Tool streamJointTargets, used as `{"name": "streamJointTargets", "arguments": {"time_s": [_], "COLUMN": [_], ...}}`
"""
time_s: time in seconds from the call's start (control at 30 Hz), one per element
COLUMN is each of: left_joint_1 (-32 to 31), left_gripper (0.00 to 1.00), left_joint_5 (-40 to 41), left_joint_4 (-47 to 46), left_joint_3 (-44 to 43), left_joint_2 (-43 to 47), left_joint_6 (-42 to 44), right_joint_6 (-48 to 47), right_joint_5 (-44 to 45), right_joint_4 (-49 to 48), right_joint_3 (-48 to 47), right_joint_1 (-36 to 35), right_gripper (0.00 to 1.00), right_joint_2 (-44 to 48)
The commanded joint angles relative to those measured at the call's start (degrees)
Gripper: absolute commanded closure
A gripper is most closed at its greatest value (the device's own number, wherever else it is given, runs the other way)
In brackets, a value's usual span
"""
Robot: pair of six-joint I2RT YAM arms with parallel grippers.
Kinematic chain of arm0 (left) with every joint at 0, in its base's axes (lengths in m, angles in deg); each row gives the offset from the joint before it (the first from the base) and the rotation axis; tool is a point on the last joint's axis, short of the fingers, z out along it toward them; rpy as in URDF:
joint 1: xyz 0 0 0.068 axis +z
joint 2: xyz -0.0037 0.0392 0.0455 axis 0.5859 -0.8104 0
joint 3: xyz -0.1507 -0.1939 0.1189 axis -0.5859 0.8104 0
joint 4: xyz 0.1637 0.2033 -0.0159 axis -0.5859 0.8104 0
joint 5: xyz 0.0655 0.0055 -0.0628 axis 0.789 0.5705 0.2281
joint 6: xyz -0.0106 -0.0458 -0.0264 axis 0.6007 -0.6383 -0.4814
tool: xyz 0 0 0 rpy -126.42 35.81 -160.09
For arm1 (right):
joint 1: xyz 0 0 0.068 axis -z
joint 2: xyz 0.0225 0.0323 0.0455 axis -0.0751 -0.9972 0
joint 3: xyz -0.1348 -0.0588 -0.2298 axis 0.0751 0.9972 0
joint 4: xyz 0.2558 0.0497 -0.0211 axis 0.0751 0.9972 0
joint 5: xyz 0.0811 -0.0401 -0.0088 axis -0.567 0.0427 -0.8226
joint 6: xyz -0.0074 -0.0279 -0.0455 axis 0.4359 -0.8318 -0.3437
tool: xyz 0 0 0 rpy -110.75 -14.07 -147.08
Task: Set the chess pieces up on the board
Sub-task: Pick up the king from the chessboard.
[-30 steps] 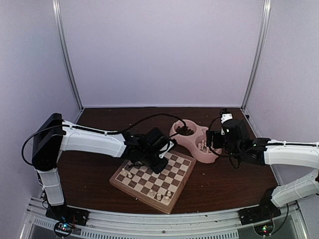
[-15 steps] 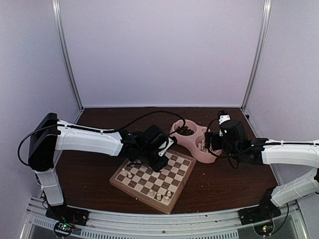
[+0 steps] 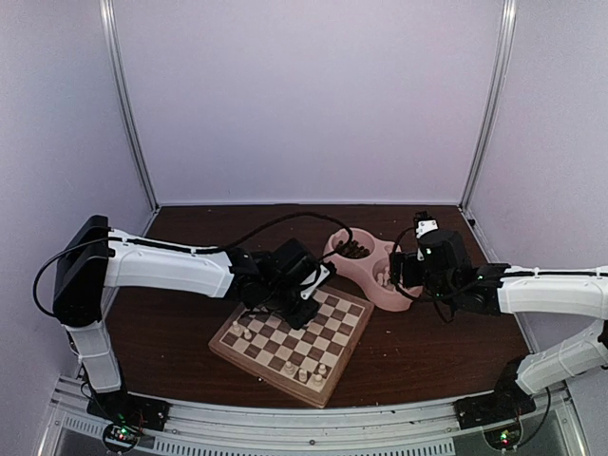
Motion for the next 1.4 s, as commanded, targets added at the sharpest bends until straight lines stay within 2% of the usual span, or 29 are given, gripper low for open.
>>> {"name": "streamJointTargets", "arguments": {"time_s": [0.0, 0.33, 0.57, 0.67, 0.93, 1.2, 1.37], "left_joint_1": [0.29, 0.28, 0.28, 0.28, 0.28, 0.28, 0.29], "left_gripper": [0.66, 0.75, 0.88, 0.89, 0.91, 0.91, 0.90], "left_joint_5": [0.40, 0.03, -0.77, -0.40, 1.46, 2.10, -0.77], "left_joint_4": [0.35, 0.56, 1.09, 1.08, 3.31, 6.44, 6.26], "left_joint_3": [-0.10, -0.20, -0.17, 0.24, 2.72, 9.93, 17.06], "left_joint_2": [0.87, 0.76, 1.47, 2.87, 9.13, 21.13, 27.47], "left_joint_6": [0.18, 0.28, 0.12, 0.14, 0.50, -0.98, -2.54], "right_joint_6": [-0.30, -0.22, -0.22, -0.30, -0.30, -0.95, -1.31], "right_joint_5": [0.24, 0.15, 0.21, 0.17, 0.41, -0.38, -0.12], "right_joint_4": [-0.36, -0.27, -0.27, -0.35, 0.04, -0.52, -0.57], "right_joint_3": [-0.61, -0.54, -0.52, -0.59, -0.44, -0.09, 0.07], "right_joint_1": [-0.13, -0.13, -0.02, -0.11, -0.15, -0.15, -0.14], "right_gripper": [0.00, 0.00, 0.00, 0.00, 0.00, 0.00, 0.00], "right_joint_2": [0.15, 0.40, 0.33, 0.20, 1.33, 2.08, 2.12]}}
